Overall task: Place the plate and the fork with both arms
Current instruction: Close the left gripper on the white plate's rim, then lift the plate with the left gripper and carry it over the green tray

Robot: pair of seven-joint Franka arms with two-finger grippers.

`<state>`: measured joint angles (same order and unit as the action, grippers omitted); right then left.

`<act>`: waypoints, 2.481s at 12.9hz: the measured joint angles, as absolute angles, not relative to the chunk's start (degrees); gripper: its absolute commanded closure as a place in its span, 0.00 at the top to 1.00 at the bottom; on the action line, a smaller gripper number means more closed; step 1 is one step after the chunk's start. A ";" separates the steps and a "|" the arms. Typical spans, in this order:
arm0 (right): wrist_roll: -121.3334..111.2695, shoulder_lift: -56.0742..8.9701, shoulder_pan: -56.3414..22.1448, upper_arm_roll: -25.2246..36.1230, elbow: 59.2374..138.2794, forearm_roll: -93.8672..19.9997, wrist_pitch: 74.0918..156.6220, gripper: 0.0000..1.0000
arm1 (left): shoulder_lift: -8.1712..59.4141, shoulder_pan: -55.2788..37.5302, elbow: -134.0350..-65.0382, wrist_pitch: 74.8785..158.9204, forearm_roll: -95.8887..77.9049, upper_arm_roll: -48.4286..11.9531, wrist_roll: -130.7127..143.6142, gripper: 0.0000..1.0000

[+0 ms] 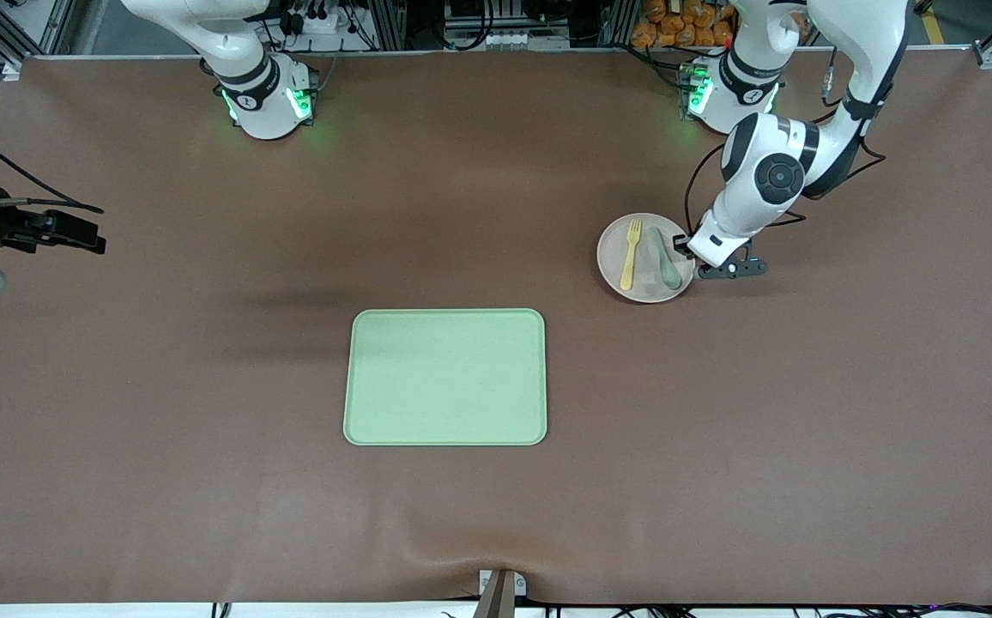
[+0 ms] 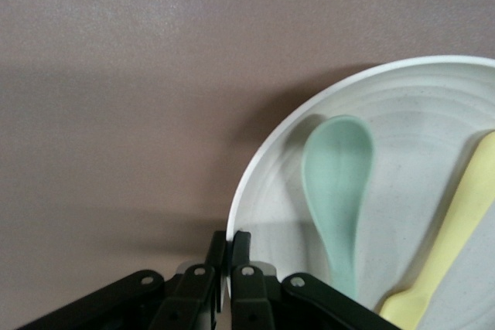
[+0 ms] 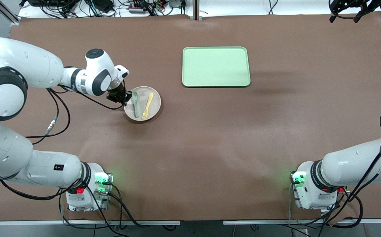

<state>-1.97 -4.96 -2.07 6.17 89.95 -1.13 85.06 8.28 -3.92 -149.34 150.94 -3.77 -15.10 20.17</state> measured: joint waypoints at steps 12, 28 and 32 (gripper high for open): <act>-1.97 -7.66 -2.27 6.01 89.97 -2.48 86.45 1.00 | 8.25 -3.92 -142.07 144.43 -3.77 -15.30 20.01 0.00; -1.97 -7.68 -2.83 5.93 90.01 -3.72 86.26 1.00 | 17.51 -5.89 -115.70 132.96 -17.51 -18.03 16.52 0.00; -1.97 -7.71 -2.84 5.92 90.10 -3.73 86.11 1.00 | 27.84 -10.41 -104.21 132.94 -17.51 -18.06 23.24 0.00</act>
